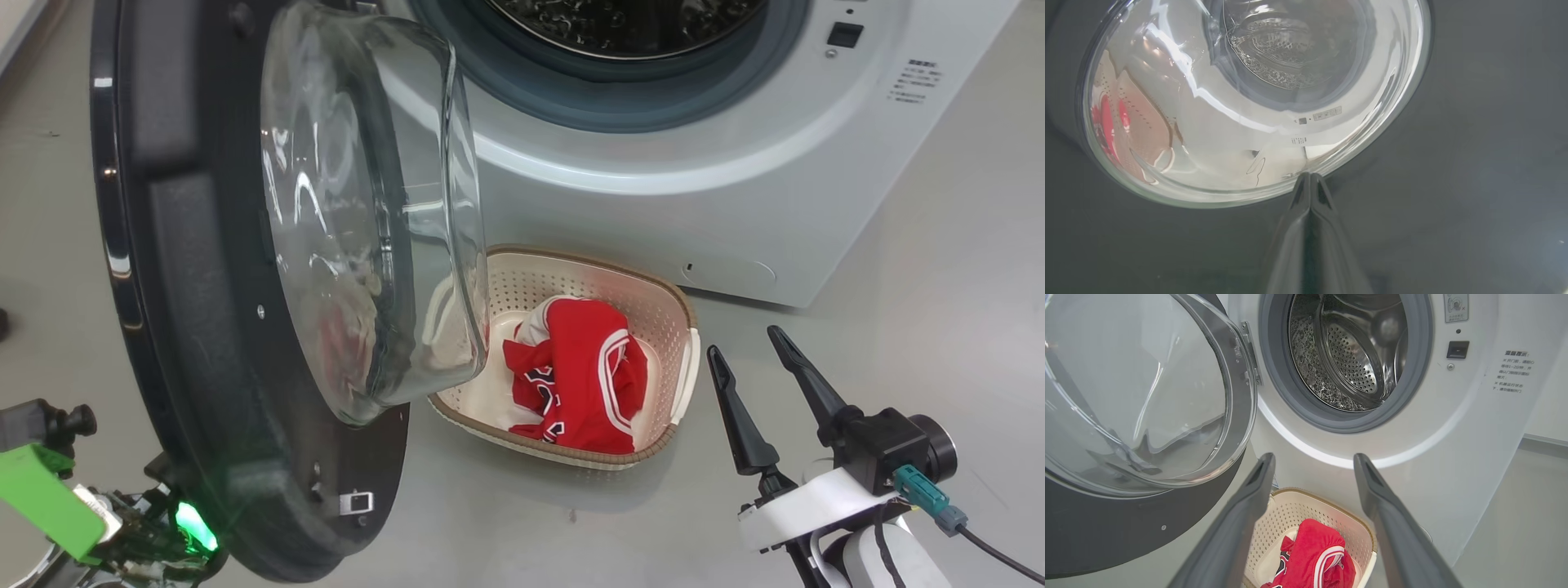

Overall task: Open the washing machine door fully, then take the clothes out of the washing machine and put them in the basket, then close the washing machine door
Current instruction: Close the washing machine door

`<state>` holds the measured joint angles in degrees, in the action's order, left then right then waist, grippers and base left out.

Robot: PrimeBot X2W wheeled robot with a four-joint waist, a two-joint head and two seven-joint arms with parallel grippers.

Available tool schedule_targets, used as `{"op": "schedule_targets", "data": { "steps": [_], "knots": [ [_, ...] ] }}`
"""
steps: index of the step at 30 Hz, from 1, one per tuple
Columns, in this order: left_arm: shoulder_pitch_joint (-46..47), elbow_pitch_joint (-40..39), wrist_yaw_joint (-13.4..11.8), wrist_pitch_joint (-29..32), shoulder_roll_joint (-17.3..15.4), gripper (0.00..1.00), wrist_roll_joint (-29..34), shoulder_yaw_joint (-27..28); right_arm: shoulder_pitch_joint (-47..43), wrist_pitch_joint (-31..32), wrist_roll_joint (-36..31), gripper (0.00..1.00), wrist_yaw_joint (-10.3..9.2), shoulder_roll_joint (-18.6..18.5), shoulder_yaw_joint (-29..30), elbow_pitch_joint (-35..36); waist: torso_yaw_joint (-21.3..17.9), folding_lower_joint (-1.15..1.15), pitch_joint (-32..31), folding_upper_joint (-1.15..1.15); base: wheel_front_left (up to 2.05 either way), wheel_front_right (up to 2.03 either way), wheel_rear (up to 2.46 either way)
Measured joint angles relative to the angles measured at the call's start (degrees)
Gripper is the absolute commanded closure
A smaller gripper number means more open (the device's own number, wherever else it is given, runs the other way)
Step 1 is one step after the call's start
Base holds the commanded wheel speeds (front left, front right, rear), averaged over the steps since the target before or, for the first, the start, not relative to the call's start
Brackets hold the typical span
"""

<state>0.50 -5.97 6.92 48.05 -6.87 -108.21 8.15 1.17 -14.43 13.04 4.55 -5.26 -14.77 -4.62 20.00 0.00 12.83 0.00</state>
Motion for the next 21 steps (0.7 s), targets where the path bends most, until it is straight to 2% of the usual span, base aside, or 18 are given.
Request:
{"op": "schedule_targets", "data": {
  "steps": [21],
  "knots": [
    [-1.1,-3.7,0.0,1.3,2.3,1.00,2.9,-0.8,3.2,0.0,0.8,0.00,0.01,1.2,-0.4,-0.4,-10.6,0.00,2.7,0.00,0.00,0.00,0.00]
  ]
}}
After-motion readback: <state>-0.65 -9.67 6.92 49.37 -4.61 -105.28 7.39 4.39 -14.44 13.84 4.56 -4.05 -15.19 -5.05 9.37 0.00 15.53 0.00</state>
